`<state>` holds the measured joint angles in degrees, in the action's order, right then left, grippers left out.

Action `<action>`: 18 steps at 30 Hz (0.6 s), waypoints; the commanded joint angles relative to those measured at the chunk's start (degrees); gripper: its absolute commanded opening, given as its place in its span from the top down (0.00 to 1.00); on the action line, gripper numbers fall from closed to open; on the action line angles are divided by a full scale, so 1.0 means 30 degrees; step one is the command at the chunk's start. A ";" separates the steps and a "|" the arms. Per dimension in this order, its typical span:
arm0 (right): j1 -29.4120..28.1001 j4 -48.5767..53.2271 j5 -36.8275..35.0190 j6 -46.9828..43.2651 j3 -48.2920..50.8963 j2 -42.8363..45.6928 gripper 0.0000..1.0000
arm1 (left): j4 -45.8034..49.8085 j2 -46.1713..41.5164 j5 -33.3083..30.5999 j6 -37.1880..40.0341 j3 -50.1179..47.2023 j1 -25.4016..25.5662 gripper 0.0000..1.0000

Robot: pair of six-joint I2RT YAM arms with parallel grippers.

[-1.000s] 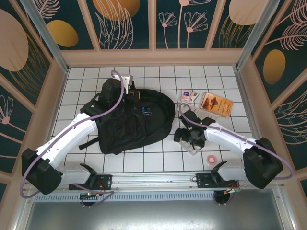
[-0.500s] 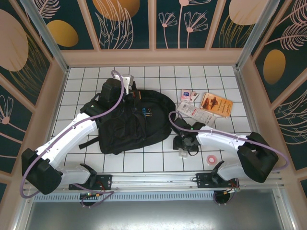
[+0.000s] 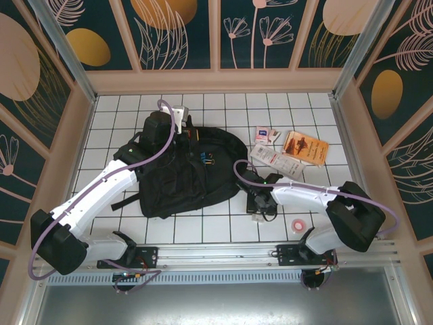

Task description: Pack the student bag

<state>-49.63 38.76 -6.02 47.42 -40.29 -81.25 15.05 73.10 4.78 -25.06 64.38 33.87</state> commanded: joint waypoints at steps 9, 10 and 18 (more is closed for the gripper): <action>0.0767 0.2926 -0.2254 0.0424 -0.3122 0.3896 0.62 | -0.1530 0.0175 0.1602 0.0421 0.0355 -0.0032 1.00; 0.0845 0.3220 -0.2687 0.0275 -0.3878 0.4117 0.62 | -0.1530 0.0238 0.1935 0.0485 0.0419 -0.0032 1.00; 0.1834 0.1518 -0.2083 -0.2617 -0.9156 0.1877 0.62 | -0.1398 0.1020 0.4208 0.0364 0.1453 -0.0011 1.00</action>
<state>-44.91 45.78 -12.38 43.99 -63.96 -71.59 13.91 75.81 12.43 -24.62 65.47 33.87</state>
